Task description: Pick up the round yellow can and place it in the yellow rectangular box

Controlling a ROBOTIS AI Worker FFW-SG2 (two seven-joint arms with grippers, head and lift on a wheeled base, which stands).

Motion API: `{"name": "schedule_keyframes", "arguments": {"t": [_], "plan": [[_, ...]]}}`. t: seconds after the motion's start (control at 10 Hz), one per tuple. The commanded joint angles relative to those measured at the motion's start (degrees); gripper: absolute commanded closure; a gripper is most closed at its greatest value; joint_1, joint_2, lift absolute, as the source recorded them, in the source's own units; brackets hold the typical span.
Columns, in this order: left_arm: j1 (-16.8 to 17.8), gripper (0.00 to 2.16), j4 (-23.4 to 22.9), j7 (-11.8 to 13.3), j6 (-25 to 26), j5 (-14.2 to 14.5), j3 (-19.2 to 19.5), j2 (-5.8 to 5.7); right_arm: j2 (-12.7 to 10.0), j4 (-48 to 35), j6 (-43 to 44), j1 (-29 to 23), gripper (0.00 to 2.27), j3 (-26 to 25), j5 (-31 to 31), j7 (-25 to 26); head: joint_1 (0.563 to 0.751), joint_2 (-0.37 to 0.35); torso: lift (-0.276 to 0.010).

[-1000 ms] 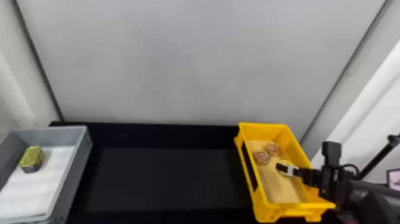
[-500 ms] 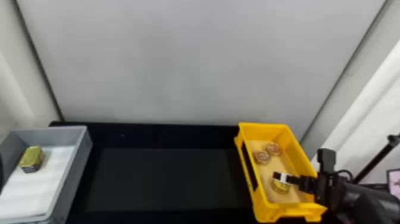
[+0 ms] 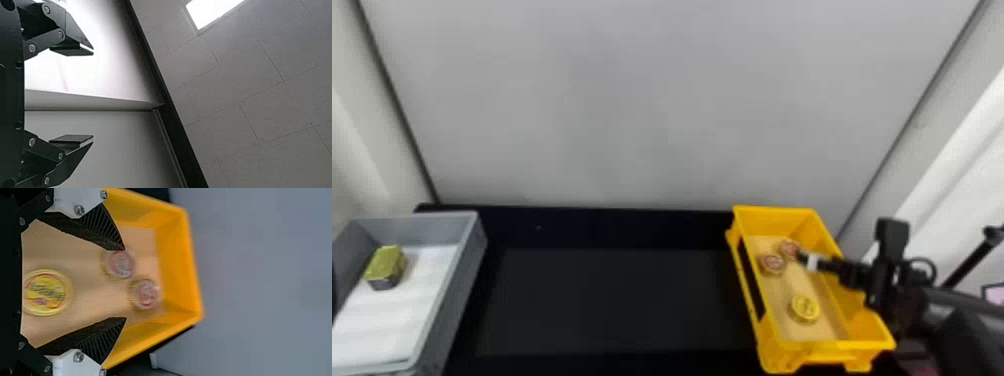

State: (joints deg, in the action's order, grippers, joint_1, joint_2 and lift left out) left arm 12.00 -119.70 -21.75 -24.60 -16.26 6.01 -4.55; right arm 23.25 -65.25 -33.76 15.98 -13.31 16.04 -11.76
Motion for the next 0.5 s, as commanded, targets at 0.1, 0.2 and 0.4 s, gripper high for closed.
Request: {"name": "schedule_keyframes", "arguments": {"t": [0.1, 0.2, 0.4], "plan": [[-0.75, 0.45, -0.62, 0.03, 0.16, 0.00, 0.94, 0.24, 0.04, -32.57, 0.26, -3.50, 0.22, -3.31, 2.94, 8.68, 0.641, -0.169, 0.000], [-0.84, 0.45, -0.71, 0.03, 0.25, 0.00, 1.11, 0.15, 0.13, -39.34, 2.99, -2.97, 0.22, -3.22, 2.33, 12.11, 0.641, -0.169, 0.000], [-0.93, 0.45, -0.97, -0.06, 0.52, -0.44, 1.64, 0.06, -0.04, -47.95, 10.90, -1.13, 0.22, -0.85, -2.07, 19.93, 0.641, -0.169, 0.000]]}}
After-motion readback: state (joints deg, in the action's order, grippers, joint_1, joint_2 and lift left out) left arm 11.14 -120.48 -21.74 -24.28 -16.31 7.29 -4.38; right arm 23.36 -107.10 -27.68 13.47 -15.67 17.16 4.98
